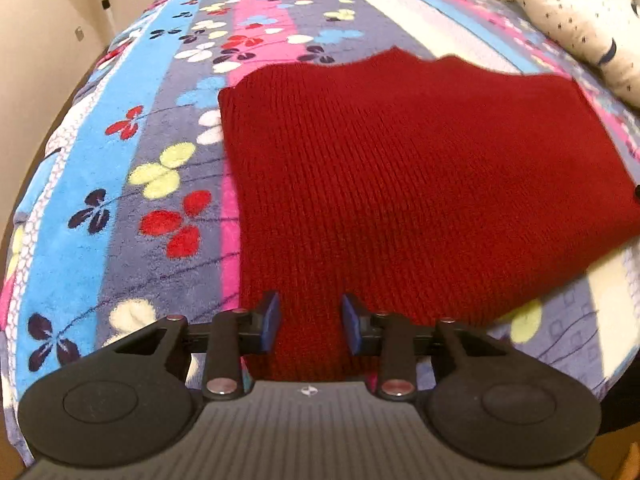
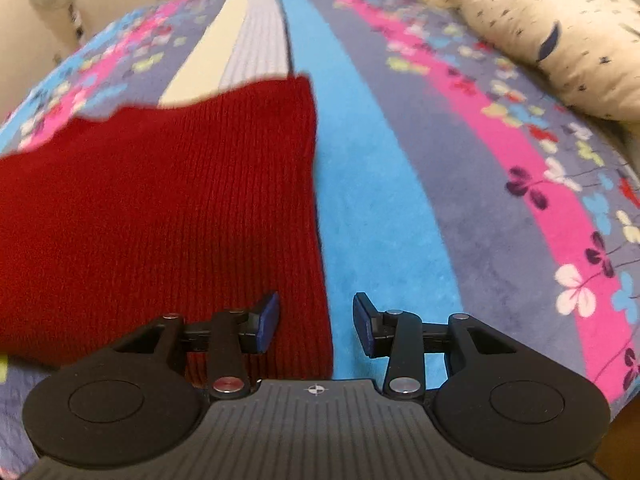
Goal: Fold small clothes
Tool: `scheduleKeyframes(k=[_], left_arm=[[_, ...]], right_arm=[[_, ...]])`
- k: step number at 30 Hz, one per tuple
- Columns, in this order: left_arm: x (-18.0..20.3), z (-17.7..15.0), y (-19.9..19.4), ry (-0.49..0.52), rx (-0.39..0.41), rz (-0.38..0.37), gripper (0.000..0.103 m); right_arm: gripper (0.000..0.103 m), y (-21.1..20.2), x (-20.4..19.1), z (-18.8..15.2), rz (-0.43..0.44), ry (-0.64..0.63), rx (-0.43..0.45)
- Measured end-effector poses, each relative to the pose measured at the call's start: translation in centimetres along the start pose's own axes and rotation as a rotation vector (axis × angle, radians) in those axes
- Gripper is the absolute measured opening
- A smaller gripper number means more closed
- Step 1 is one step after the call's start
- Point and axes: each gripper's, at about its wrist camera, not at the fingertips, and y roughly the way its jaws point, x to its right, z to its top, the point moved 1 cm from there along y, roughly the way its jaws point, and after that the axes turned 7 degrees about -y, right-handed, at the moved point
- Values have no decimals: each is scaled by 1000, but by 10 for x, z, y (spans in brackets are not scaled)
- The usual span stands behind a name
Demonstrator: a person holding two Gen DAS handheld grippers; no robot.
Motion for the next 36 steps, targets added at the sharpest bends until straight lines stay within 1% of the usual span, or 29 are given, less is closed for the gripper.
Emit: scheduleKeyframes(k=[2, 3, 5, 6, 7, 8, 9, 10, 12, 13, 15, 17, 19, 21, 24, 26, 27, 29, 30, 31, 32, 33, 34, 35, 36], left_arm=[[-10, 6, -14, -68, 53, -42, 39], [-16, 9, -21, -98, 75, -50, 40], [-31, 15, -36, -161, 134, -60, 41], [-37, 17, -41, -186, 151, -58, 41], [-44, 19, -45, -214, 166, -51, 41], [-52, 21, -48, -239, 176, -45, 41], [-59, 23, -51, -265, 183, -40, 41], [-67, 24, -53, -290, 187, -38, 41], [-78, 26, -55, -326, 186, -39, 41], [-84, 25, -56, -339, 184, -38, 41], [-94, 23, -58, -358, 184, -37, 41], [-104, 20, -60, -378, 188, -42, 41], [-114, 18, -62, -401, 191, -45, 42], [-124, 15, -64, -424, 192, -47, 42], [-138, 12, -66, -462, 193, -57, 42], [-144, 11, -66, -479, 189, -62, 42], [-146, 11, -66, -485, 188, -66, 42], [-149, 11, -67, -488, 189, -76, 43], [-150, 11, -66, -488, 186, -76, 44], [-151, 11, -65, -488, 181, -75, 44], [-153, 12, -64, -493, 177, -77, 44], [-155, 13, -63, -500, 176, -82, 45], [-157, 16, -63, -510, 175, -93, 47], [-158, 19, -60, -515, 170, -110, 50], [-159, 24, -57, -514, 159, -133, 57]], right_arm=[[42, -15, -11, 3, -12, -19, 75], [42, -23, -18, 3, -11, -29, 113], [42, -38, -42, 2, 15, -49, 185], [42, -44, -56, 1, 34, -63, 214], [39, -50, -70, 0, 53, -78, 237], [33, -56, -85, 0, 78, -95, 259], [20, -61, -102, -1, 108, -113, 279], [14, -67, -119, -1, 143, -132, 300], [14, -76, -154, -1, 200, -168, 338], [15, -80, -174, -2, 242, -192, 348], [15, -86, -212, -2, 310, -240, 351], [23, -88, -252, -6, 365, -306, 346], [41, -87, -289, -10, 416, -363, 329], [48, -87, -324, -16, 459, -434, 309], [52, -79, -369, -30, 480, -557, 282], [54, -68, -394, -37, 487, -636, 234], [54, -65, -403, -41, 469, -676, 231], [55, -57, -420, -49, 382, -764, 240], [55, -54, -423, -51, 361, -796, 239], [54, -51, -426, -52, 349, -818, 238], [51, -50, -426, -52, 354, -828, 243], [39, -51, -426, -51, 362, -836, 250], [26, -54, -425, -50, 369, -839, 262], [21, -58, -422, -47, 372, -826, 276], [18, -63, -417, -42, 379, -796, 291]])
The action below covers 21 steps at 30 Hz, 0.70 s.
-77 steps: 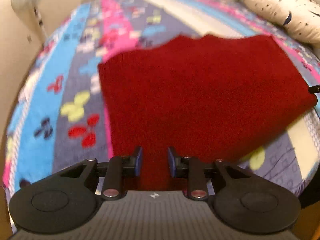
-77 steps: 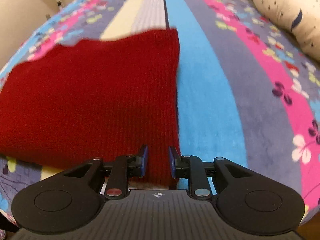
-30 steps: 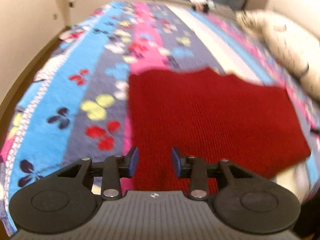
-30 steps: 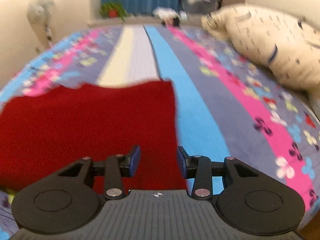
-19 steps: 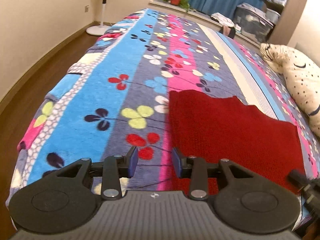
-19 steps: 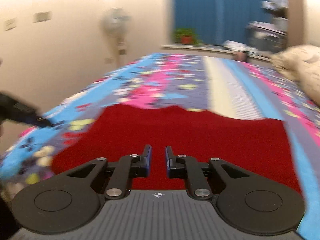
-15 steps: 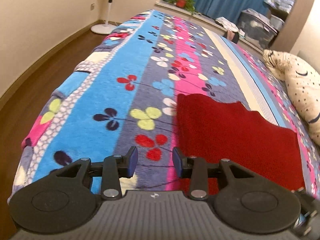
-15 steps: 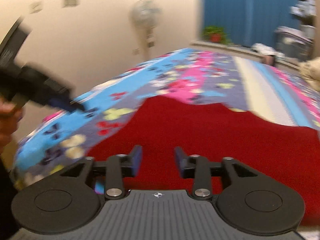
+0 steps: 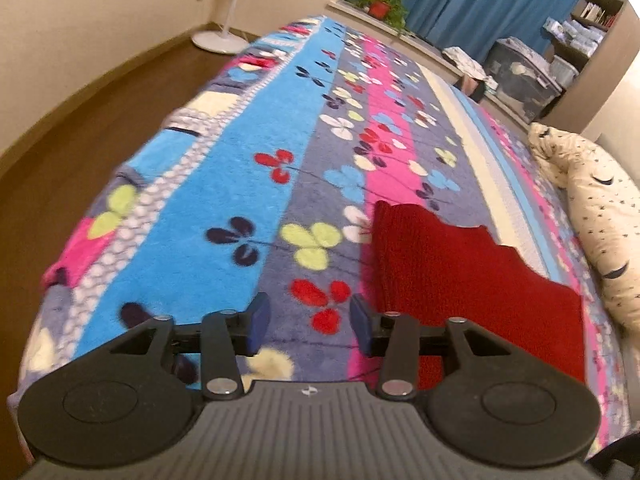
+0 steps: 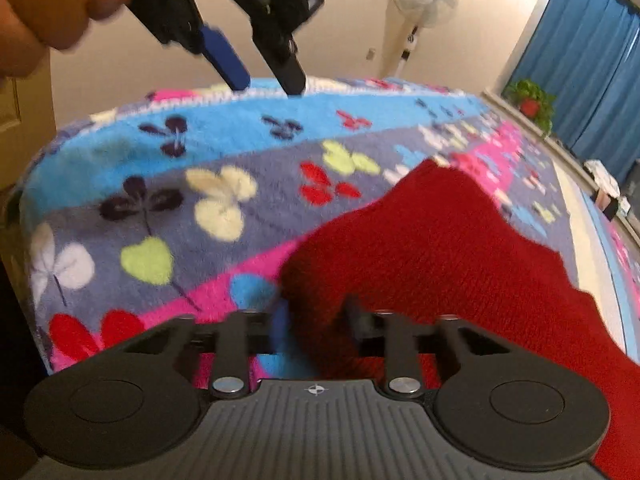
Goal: Fold small clothes
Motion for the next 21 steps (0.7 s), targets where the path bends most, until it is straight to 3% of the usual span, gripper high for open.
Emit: scheduleKeyframes(k=[4, 10, 13, 17, 19, 21], left_arm=[[14, 16, 31, 9, -128, -127, 82], [42, 29, 86, -71, -311, -380, 85], [57, 36, 112, -89, -343, -438, 93], [65, 43, 141, -153, -389, -504, 94], [59, 54, 142, -241, -355, -548, 94], [59, 60, 136, -263, -344, -592, 94]], right_arm=[[16, -40, 33, 8, -27, 172, 109], [15, -81, 58, 5, -50, 300, 185], [15, -93, 56, 2, -61, 298, 196], [15, -98, 51, -1, -61, 268, 185], [15, -99, 51, 0, -61, 271, 177], [15, -97, 51, 2, -64, 269, 169]])
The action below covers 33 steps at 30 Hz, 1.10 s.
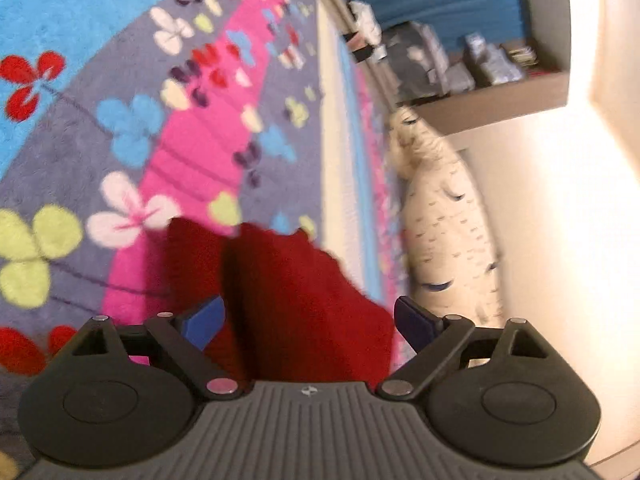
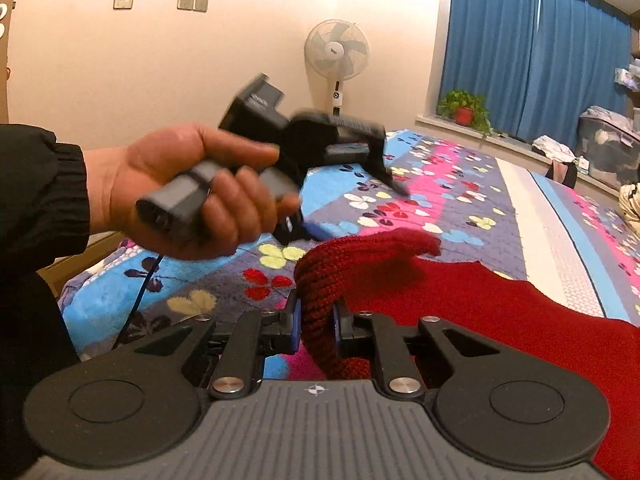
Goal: Fold small clothes
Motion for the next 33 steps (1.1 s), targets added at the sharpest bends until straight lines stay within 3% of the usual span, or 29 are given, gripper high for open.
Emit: scheduleKeyframes(k=[2, 7, 10, 12, 14, 17, 18, 21, 23, 28, 30, 33], left_arm=[[17, -5, 1, 97, -22, 24, 101], [44, -35, 27, 409, -80, 284, 103], [26, -41, 48, 469, -112, 466, 103], [4, -31, 54, 355, -138, 441, 103], [-15, -21, 58, 231, -164, 342, 101], [-31, -12, 68, 139, -186, 223, 85], [-36, -11, 71, 106, -192, 191, 75], [-41, -7, 70, 81, -167, 185, 47], [-33, -5, 58, 99, -137, 166, 40], [-9, 9, -15, 119, 1, 57, 37], [-1, 11, -67, 134, 94, 25, 37], [3, 5, -123, 175, 209, 44, 37]], right_arm=[[15, 2, -4, 2, -5, -20, -12], [15, 14, -19, 3, -12, -126, -61], [15, 17, -27, 3, -16, -163, -73], [15, 13, -23, 4, -19, -133, -60], [15, 8, -19, 6, -26, -116, -41], [14, -1, -17, 9, -33, -152, -17], [14, -3, -19, 8, -36, -174, -14], [14, -6, -22, 6, -34, -200, -22], [14, -5, -25, 8, -29, -203, -26], [14, -14, -49, 38, 56, -219, 81], [14, -24, -53, 57, 119, -177, 161], [14, -32, -48, 77, 238, -19, 224]])
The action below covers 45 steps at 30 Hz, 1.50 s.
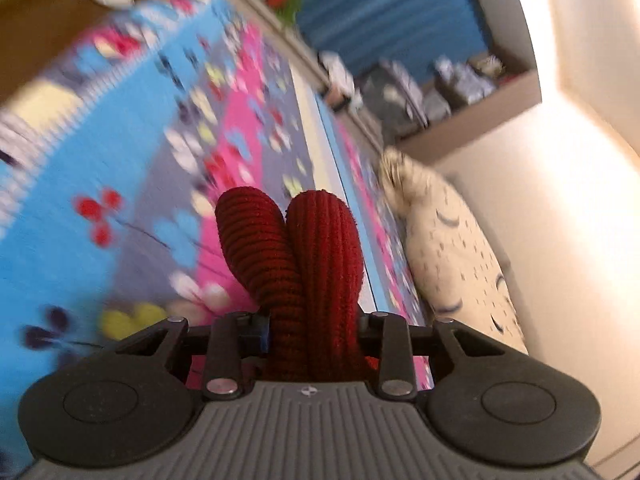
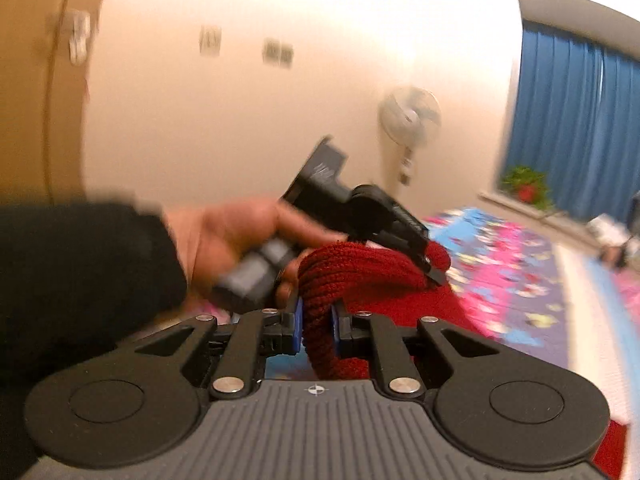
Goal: Fold small clothes
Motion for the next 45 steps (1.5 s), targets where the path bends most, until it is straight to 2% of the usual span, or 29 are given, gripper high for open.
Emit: scheduleKeyframes(k=[1, 4, 6, 9, 12, 14, 16, 18, 20, 22, 23, 27, 30, 31, 35, 36, 37, 41, 42, 43, 44, 45], left_arm=[[-4, -2, -7, -8, 12, 28, 37], [-19, -13, 1, -35, -22, 173, 37], [-12, -19, 10, -10, -21, 213, 37], [26, -33, 22, 82, 3, 182, 37], [85, -48, 46, 191, 2, 133, 39], [132, -65, 70, 255, -6, 88, 48], [174, -85, 96, 284, -16, 40, 70], [203, -106, 113, 326, -56, 17, 74], [221, -129, 123, 403, -74, 62, 74], [221, -153, 127, 496, -95, 121, 72], [215, -164, 127, 531, -116, 153, 70], [184, -207, 120, 676, -224, 217, 55], [154, -234, 117, 749, -263, 274, 44], [139, -238, 113, 742, -257, 269, 44], [117, -249, 103, 711, -197, 239, 43], [117, -250, 102, 711, -184, 238, 43], [119, -251, 99, 712, -171, 226, 43], [132, -245, 80, 722, -122, 124, 43], [132, -244, 77, 715, -126, 108, 43], [132, -244, 76, 713, -133, 110, 43], [131, -245, 78, 718, -151, 129, 43], [125, -248, 86, 725, -201, 177, 43]], right_arm=[[14, 1, 3, 0, 19, 61, -2], [14, 5, 9, -18, 8, 121, -63], [13, 1, 24, -33, -5, 214, -100], [13, -26, 51, -49, -57, 320, -95], [13, -67, 81, -60, -159, 376, -63], [13, -100, 101, -71, -274, 409, -27], [12, -129, 120, -88, -431, 430, -13], [12, -146, 143, -113, -549, 513, -62], [12, -142, 168, -151, -565, 617, -203], [13, -135, 187, -191, -539, 761, -344], [13, -135, 194, -207, -524, 845, -371], [27, -139, 203, -216, -467, 940, -285], [49, -142, 215, -219, -433, 992, -215], [52, -139, 218, -224, -412, 1029, -210], [52, -132, 234, -238, -345, 1118, -238], [45, -130, 234, -234, -344, 1114, -232], [30, -132, 233, -230, -358, 1093, -211], [23, -159, 223, -196, -414, 955, -16], [22, -163, 223, -193, -428, 955, -4], [23, -162, 225, -197, -453, 972, -43], [23, -155, 230, -210, -476, 991, -134], [24, -145, 234, -224, -483, 1022, -233]])
